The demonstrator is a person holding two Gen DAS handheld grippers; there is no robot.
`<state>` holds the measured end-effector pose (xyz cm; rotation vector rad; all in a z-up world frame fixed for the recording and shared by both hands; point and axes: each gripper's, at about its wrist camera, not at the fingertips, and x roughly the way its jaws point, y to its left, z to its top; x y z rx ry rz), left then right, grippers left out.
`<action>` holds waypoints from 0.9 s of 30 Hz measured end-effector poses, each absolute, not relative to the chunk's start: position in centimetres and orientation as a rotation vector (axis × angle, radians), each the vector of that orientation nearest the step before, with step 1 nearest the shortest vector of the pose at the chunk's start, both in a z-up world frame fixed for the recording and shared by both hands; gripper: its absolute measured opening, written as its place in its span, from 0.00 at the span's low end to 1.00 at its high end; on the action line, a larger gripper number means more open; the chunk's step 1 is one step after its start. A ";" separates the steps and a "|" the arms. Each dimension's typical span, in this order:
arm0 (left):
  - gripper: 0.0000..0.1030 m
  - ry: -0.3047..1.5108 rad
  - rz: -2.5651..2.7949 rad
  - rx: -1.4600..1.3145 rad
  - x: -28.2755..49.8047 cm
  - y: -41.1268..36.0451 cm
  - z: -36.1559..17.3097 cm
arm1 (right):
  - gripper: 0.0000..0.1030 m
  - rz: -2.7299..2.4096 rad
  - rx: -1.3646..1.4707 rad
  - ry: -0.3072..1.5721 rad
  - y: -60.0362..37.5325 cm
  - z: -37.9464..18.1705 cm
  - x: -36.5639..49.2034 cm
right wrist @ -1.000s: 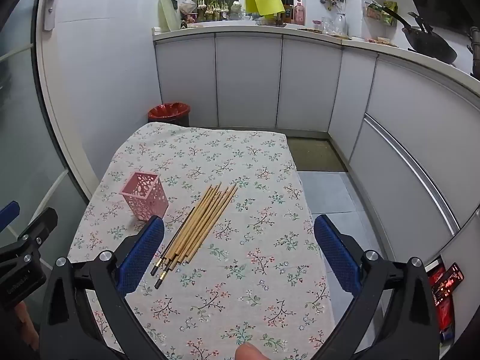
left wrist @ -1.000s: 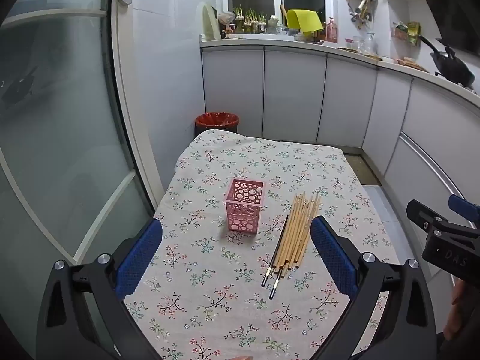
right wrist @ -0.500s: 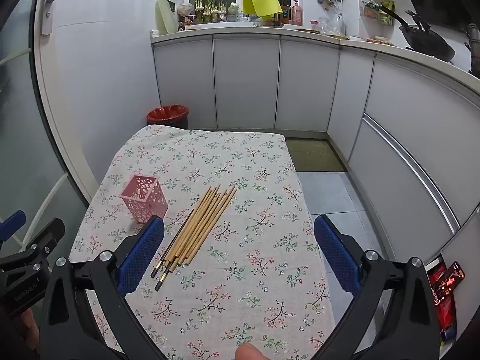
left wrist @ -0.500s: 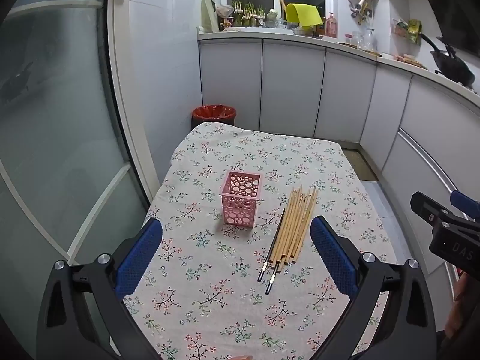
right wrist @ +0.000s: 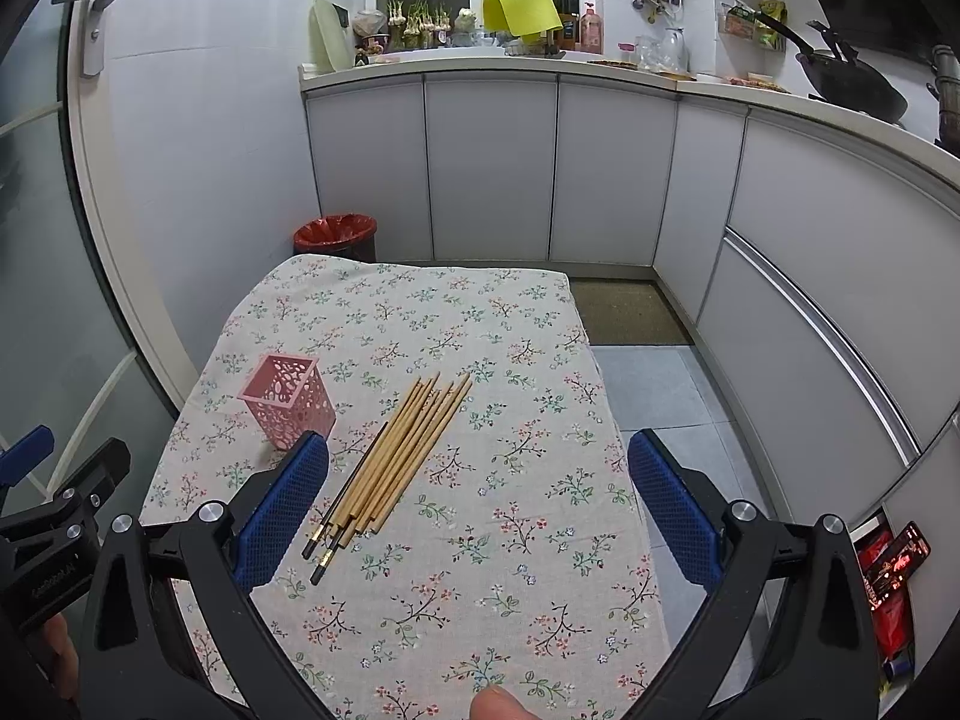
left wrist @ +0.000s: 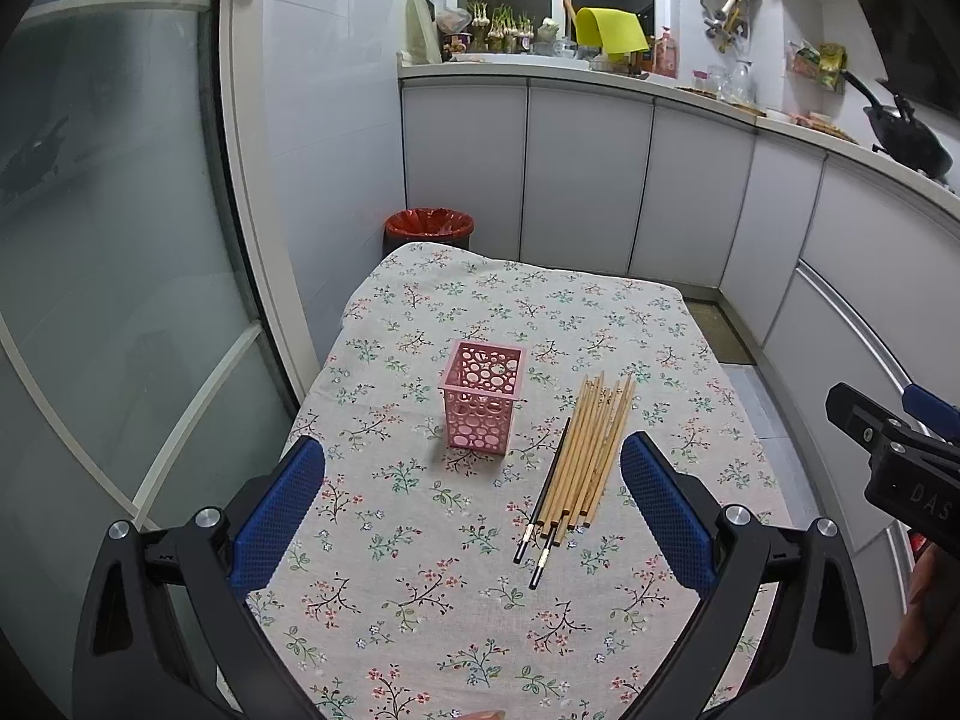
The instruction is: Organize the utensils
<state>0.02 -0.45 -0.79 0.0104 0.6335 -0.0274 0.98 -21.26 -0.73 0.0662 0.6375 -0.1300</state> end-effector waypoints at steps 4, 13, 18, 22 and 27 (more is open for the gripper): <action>0.93 0.634 -0.029 0.011 0.2 -0.3 -0.6 | 0.93 -0.129 0.067 0.637 -21.3 -0.7 1.0; 0.93 0.633 -0.029 0.010 0.3 -0.4 -0.6 | 0.93 -0.129 0.067 0.636 -21.3 -0.7 0.9; 0.93 0.634 -0.029 0.010 0.3 -0.3 -0.6 | 0.93 -0.128 0.066 0.636 -21.3 -0.7 1.0; 0.93 0.633 -0.030 0.010 0.3 -0.3 -0.6 | 0.93 -0.128 0.067 0.637 -21.4 -0.7 1.0; 0.93 0.631 -0.030 0.012 0.1 -0.4 -0.6 | 0.93 -0.128 0.066 0.636 -21.3 -0.8 0.9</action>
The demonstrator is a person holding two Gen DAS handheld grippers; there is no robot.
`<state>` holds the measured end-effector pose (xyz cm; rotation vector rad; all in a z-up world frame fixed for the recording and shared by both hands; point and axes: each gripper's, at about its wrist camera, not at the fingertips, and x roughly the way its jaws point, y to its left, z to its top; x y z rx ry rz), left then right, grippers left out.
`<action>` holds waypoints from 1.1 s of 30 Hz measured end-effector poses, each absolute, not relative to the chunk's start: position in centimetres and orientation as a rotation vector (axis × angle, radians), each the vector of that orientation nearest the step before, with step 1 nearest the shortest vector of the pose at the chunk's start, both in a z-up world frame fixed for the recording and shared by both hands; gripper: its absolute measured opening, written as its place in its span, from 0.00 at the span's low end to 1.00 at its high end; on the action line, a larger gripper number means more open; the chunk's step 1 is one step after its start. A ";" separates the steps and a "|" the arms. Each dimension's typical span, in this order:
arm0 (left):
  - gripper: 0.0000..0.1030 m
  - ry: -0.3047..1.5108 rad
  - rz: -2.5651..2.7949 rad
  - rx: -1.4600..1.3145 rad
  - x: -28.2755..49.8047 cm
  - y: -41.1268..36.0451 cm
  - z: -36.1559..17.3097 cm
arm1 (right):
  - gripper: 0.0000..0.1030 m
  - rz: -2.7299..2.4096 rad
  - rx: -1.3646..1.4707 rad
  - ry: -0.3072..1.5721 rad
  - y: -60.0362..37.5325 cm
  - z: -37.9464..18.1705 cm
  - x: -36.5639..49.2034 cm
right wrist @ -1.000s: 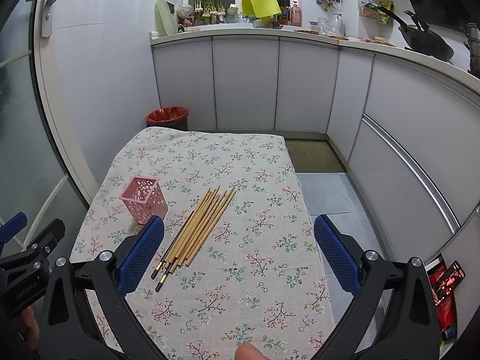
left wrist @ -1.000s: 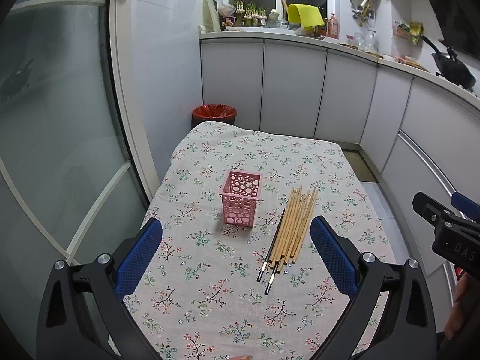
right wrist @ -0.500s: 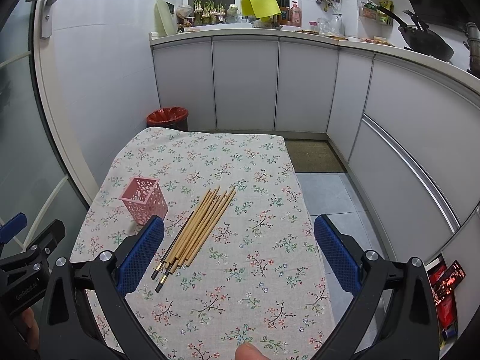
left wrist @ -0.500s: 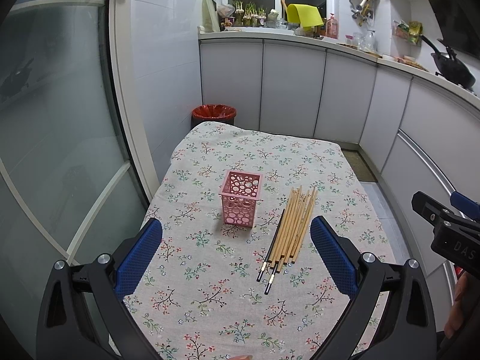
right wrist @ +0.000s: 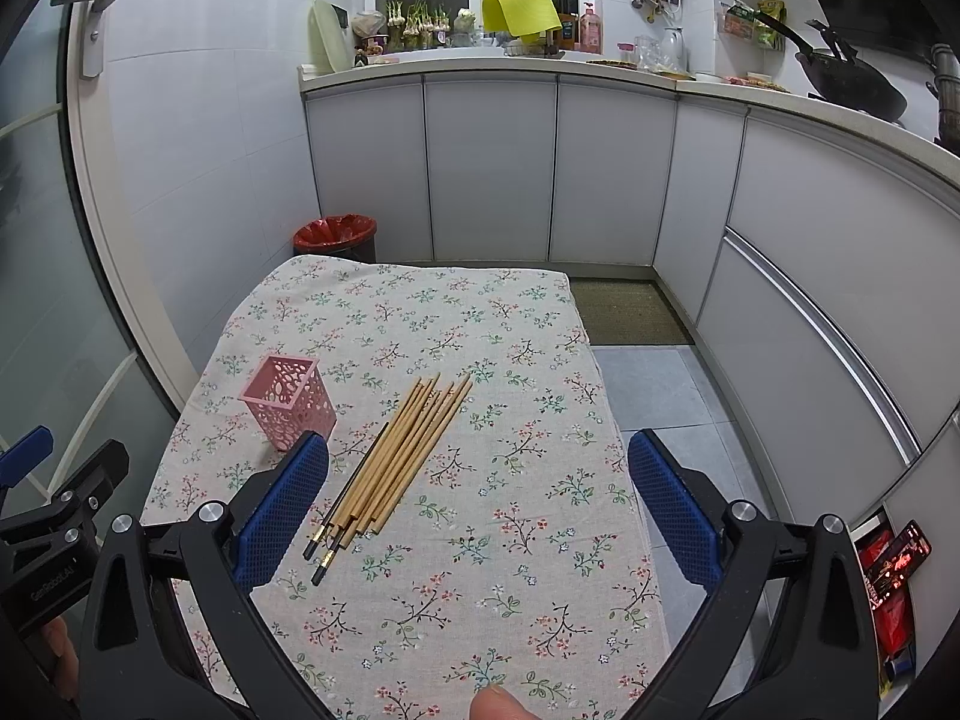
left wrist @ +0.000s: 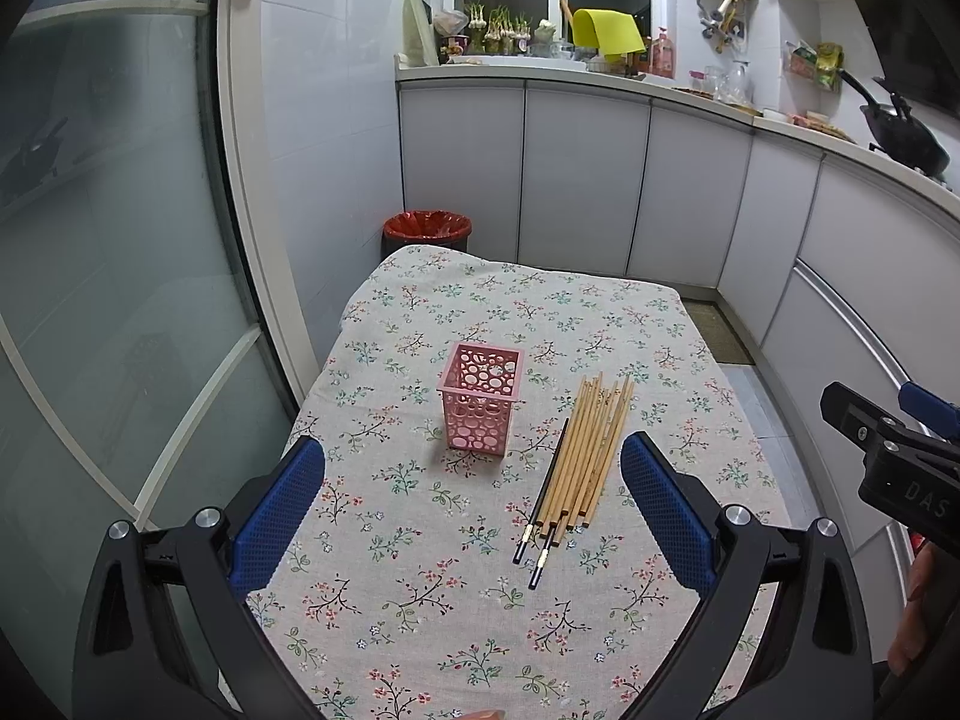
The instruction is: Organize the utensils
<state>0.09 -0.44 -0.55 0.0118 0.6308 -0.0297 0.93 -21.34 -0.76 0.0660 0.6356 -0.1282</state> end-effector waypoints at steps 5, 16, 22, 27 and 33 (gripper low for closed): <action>0.93 0.629 -0.029 0.011 0.1 -0.4 -0.5 | 0.93 -0.128 0.067 0.635 -21.4 -0.8 0.9; 0.93 0.622 -0.023 0.011 -0.1 -0.3 -0.3 | 0.93 -0.124 0.069 0.643 -21.3 -0.7 1.0; 0.93 0.619 -0.020 0.012 0.1 0.0 -0.4 | 0.93 -0.127 0.073 0.641 -21.3 -0.6 1.1; 0.93 0.620 -0.019 0.011 0.4 0.0 -0.4 | 0.93 -0.124 0.075 0.646 -21.3 -0.7 1.3; 0.93 0.613 -0.015 0.040 1.7 -0.6 -0.4 | 0.93 -0.132 0.083 0.655 -21.7 -0.6 2.1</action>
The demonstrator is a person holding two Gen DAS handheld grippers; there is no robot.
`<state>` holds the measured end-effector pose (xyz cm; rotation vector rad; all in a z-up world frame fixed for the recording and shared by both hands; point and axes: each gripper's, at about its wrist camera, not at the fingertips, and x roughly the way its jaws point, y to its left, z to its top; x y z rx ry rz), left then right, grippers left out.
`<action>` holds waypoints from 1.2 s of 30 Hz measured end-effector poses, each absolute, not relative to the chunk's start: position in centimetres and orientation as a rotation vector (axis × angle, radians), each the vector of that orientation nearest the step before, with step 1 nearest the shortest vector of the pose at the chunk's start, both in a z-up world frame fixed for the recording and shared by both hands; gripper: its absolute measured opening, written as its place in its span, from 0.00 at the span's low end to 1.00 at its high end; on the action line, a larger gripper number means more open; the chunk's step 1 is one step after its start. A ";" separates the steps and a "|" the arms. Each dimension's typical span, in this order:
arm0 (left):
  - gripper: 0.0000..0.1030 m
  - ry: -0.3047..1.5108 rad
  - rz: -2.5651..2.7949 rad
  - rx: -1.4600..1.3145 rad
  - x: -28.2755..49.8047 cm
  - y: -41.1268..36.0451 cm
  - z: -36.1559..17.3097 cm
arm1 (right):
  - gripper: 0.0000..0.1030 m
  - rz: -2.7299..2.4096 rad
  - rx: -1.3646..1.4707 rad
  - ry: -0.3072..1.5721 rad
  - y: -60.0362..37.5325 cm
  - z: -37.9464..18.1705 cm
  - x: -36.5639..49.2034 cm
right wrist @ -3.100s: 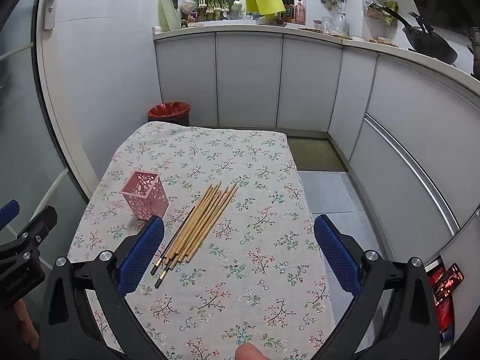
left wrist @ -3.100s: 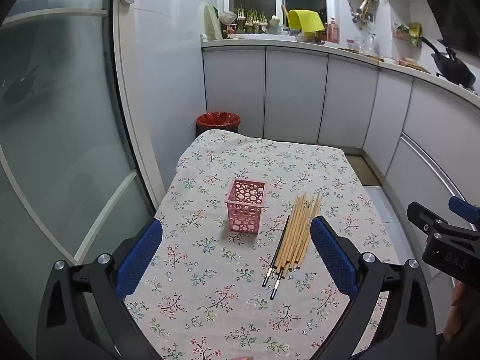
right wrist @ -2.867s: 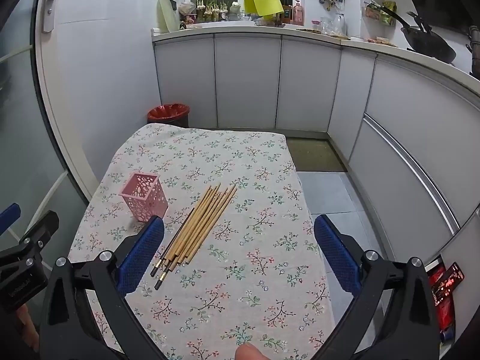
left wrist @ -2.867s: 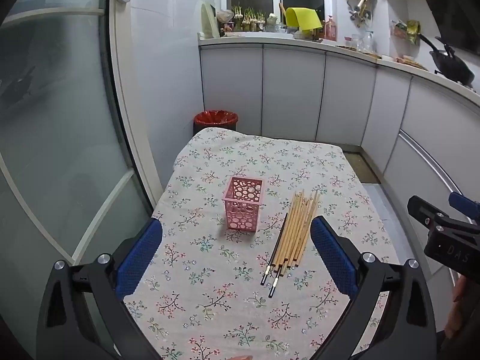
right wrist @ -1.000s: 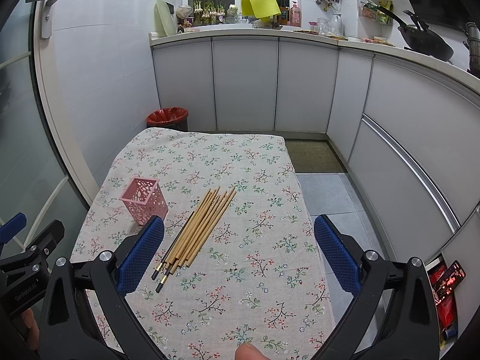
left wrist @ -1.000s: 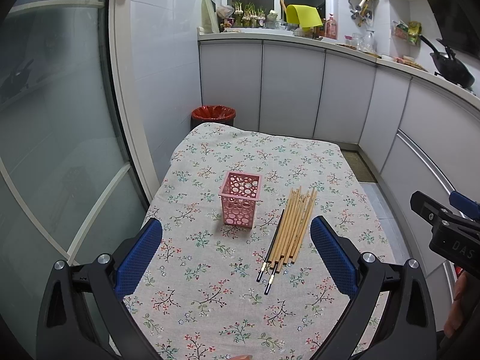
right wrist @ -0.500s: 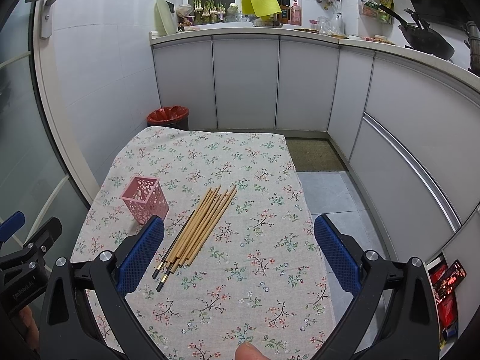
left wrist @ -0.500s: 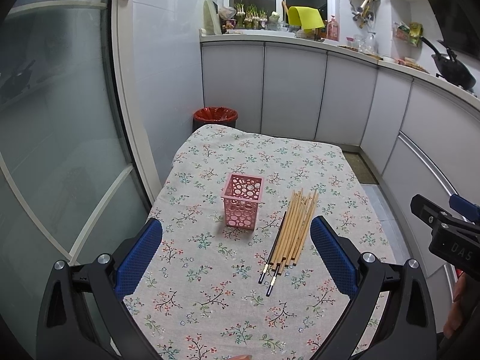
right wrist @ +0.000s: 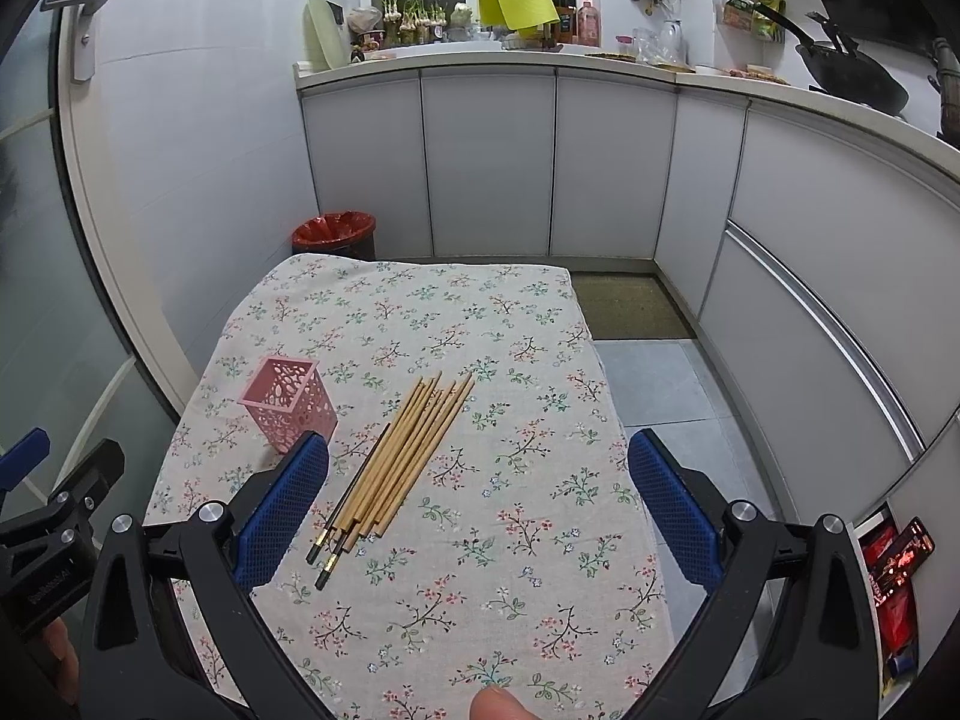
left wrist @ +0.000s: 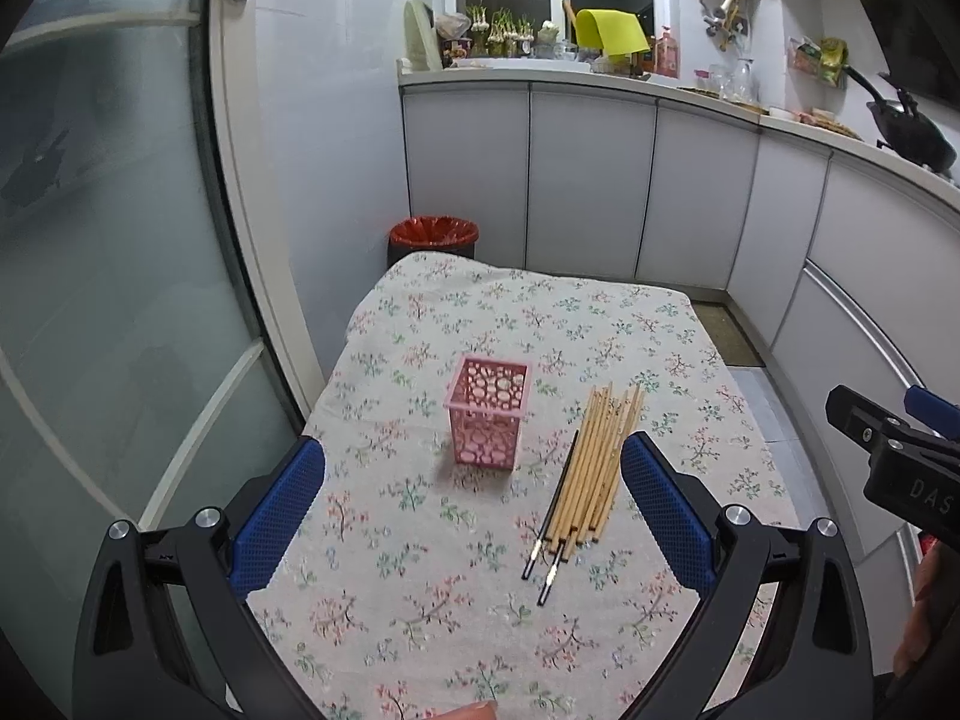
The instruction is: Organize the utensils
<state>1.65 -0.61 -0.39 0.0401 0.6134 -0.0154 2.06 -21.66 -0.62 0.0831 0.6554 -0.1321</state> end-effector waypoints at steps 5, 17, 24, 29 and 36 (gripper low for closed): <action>0.93 0.687 -0.081 0.054 5.7 -1.5 -0.4 | 0.93 -0.114 0.110 0.702 -22.6 -0.8 5.0; 0.93 0.914 -0.173 -0.021 13.6 -1.3 -6.3 | 0.93 -0.121 0.212 1.017 -25.6 -9.5 17.7; 0.93 0.971 -0.213 -0.121 15.8 0.3 -7.9 | 0.65 -0.080 0.328 1.212 -25.7 -16.9 23.7; 0.93 0.957 -0.203 -0.130 16.2 0.5 -8.0 | 0.48 -0.048 0.371 1.235 -25.4 -19.6 26.2; 0.93 0.938 -0.171 -0.132 16.8 1.1 -8.1 | 0.27 -0.055 0.400 1.260 -25.7 -21.8 28.6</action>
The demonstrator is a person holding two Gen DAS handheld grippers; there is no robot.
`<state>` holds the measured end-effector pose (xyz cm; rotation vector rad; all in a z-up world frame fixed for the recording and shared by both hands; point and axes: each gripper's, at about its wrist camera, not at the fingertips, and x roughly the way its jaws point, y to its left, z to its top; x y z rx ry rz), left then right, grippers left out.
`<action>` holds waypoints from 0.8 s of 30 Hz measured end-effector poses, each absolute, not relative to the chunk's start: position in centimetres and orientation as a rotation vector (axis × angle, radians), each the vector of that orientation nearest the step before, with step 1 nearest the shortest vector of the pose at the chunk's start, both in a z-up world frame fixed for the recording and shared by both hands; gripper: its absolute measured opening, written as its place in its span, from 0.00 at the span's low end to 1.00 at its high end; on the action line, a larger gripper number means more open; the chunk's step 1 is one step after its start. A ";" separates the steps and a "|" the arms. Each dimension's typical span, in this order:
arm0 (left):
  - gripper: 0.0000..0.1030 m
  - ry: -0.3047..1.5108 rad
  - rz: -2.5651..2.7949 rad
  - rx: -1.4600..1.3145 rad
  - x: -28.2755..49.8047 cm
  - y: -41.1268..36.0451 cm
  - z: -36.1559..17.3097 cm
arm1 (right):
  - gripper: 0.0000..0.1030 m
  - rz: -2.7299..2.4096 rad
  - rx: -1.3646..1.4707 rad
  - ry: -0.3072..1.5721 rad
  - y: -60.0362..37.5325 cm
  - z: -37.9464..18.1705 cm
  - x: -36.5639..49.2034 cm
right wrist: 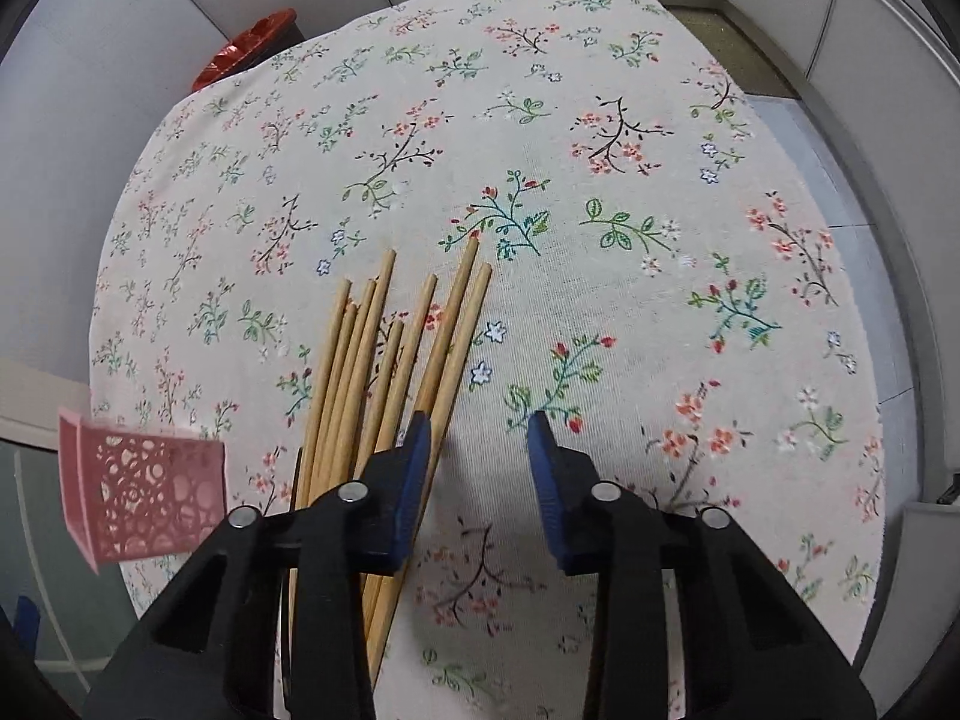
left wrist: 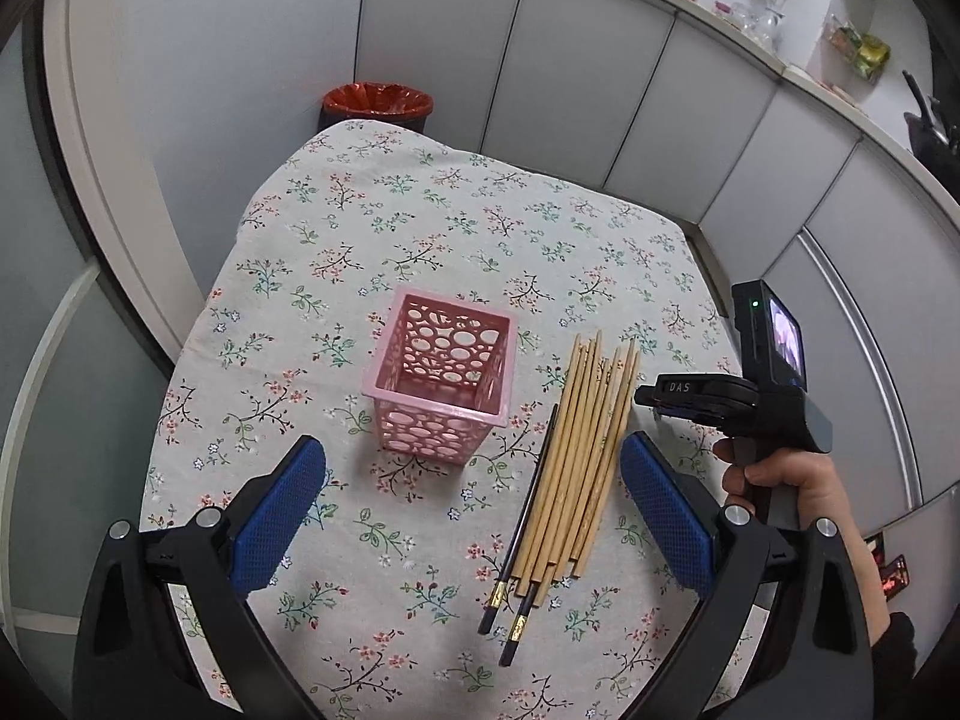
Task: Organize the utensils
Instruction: 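Grasp one wooden chopstick from the bundle with the right gripper, then grasp a chopstick from the bundle with the left gripper while the right holds its own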
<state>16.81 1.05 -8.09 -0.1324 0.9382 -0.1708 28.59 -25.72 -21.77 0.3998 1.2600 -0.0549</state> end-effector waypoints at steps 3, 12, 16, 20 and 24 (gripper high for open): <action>0.92 0.935 -0.169 -0.126 16.9 0.9 -8.2 | 0.23 -0.045 0.420 1.263 -25.8 -22.4 29.0; 0.79 0.918 -0.196 -0.061 16.5 -0.8 -7.9 | 0.10 -0.063 0.342 1.330 -25.2 -22.8 29.3; 0.68 0.938 -0.271 -0.038 16.4 -2.8 -7.8 | 0.05 -0.049 0.390 1.348 -27.0 -22.8 27.7; 0.52 1.000 -0.335 -0.001 17.3 -6.2 -8.7 | 0.05 -0.069 0.470 1.330 -30.3 -22.1 24.8; 0.39 1.091 -0.413 0.082 19.5 -11.1 -10.9 | 0.05 -0.067 0.516 1.285 -32.5 -20.4 22.7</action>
